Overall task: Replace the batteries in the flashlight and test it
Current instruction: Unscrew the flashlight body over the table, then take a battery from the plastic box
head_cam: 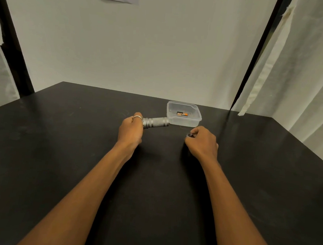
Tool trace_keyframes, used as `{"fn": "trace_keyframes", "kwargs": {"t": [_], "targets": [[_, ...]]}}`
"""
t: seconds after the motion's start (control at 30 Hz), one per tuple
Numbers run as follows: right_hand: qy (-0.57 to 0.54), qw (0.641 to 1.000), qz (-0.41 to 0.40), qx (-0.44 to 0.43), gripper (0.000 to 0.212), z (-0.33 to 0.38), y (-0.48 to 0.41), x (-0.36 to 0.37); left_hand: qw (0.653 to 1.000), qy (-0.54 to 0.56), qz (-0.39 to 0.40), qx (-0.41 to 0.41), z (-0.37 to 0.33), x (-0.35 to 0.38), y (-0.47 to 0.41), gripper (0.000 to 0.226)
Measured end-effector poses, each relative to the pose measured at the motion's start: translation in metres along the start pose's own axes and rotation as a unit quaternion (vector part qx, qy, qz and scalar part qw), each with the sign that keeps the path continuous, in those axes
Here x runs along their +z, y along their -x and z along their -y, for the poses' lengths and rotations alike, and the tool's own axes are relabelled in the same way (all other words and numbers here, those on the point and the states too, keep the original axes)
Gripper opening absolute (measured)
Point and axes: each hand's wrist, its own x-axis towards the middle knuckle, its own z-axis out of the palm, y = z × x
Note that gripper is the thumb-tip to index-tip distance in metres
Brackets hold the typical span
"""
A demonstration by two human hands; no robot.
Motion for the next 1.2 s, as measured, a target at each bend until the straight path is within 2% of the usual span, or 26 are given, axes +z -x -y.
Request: {"fn": "trace_keyframes", "kwargs": {"t": [0.07,0.1,0.2,0.23,0.3,0.4,0.53,0.67,0.73,0.83,0.93,1.1,1.2], "targets": [[-0.017,0.999,-0.027,-0.02,0.043,0.001,0.0,0.001,1.0,0.001,-0.002,-0.002,0.0,0.0,0.0,0.028],[-0.048,0.997,-0.055,-0.04,0.042,0.003,0.0,0.0,1.0,0.002,-0.003,-0.003,0.0,0.0,0.0,0.028],[-0.184,0.973,-0.111,-0.082,0.014,0.024,0.005,-0.006,1.0,0.002,-0.005,-0.003,0.001,0.0,-0.002,0.029],[-0.216,0.967,-0.102,-0.085,0.007,0.033,0.009,-0.008,1.0,0.002,-0.006,-0.002,0.001,0.0,-0.002,0.029],[-0.247,0.963,-0.052,-0.091,0.012,0.045,0.017,-0.004,1.0,0.004,-0.008,0.001,0.001,0.0,-0.002,0.029],[-0.316,0.946,0.066,-0.044,0.02,0.049,0.024,0.009,1.0,-0.002,-0.015,0.007,0.001,0.0,-0.002,0.03],[-0.473,0.869,0.141,0.018,0.021,0.048,0.023,0.009,0.999,-0.019,-0.017,0.035,0.004,0.0,-0.002,0.034],[-0.546,0.81,0.203,0.062,0.009,0.042,0.022,0.009,0.999,0.006,-0.017,0.052,0.005,-0.002,-0.004,0.05],[-0.58,0.774,0.232,0.103,0.012,0.038,0.021,0.011,0.998,0.04,-0.005,0.057,0.003,-0.004,-0.003,0.054],[-0.616,0.735,0.25,0.135,0.023,0.034,0.018,0.013,0.994,0.072,0.022,0.082,-0.001,-0.003,0.001,0.044],[-0.644,0.707,0.257,0.138,0.023,0.031,0.015,0.013,0.988,0.103,0.053,0.104,-0.002,-0.001,0.003,0.035],[-0.667,0.693,0.241,0.128,0.019,0.027,0.014,0.009,0.982,0.134,0.072,0.109,0.001,-0.003,0.001,0.033],[-0.68,0.691,0.211,0.121,0.016,0.026,0.013,0.005,0.977,0.148,0.091,0.121,0.003,-0.003,0.0,0.047]]}}
